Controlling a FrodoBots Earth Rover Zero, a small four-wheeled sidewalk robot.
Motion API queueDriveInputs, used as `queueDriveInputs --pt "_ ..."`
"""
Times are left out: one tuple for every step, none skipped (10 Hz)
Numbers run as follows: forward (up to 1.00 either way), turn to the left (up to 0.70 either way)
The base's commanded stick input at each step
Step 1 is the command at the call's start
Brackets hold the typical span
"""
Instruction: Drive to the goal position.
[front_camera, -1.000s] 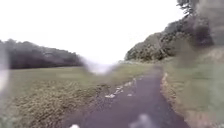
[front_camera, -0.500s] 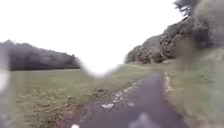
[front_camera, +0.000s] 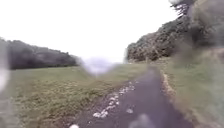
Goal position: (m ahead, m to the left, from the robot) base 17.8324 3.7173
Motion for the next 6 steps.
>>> queueDriveInputs --pt "0.70 -0.11" --pt "0.70 0.00" --pt "0.70 0.00" --pt "0.70 0.00" --pt "0.70 0.00" --pt "0.70 0.00"
